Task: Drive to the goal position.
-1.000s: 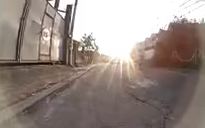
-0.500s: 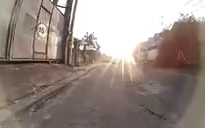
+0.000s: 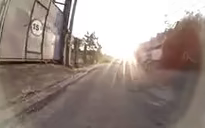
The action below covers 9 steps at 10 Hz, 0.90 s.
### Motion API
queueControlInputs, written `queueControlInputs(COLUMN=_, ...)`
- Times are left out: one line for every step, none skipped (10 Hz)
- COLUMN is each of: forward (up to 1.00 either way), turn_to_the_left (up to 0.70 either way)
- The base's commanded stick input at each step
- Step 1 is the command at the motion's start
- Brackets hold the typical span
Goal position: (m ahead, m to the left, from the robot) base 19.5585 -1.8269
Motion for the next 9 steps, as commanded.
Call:
queueControlInputs(forward=1.0, turn_to_the_left=0.0)
queueControlInputs(forward=1.0, turn_to_the_left=0.0)
queueControlInputs(forward=1.0, turn_to_the_left=0.0)
queueControlInputs(forward=1.0, turn_to_the_left=0.0)
queueControlInputs(forward=1.0, turn_to_the_left=0.0)
queueControlInputs(forward=1.0, turn_to_the_left=0.0)
queueControlInputs(forward=1.0, turn_to_the_left=0.0)
queueControlInputs(forward=1.0, turn_to_the_left=0.0)
queueControlInputs(forward=1.0, turn_to_the_left=-0.1)
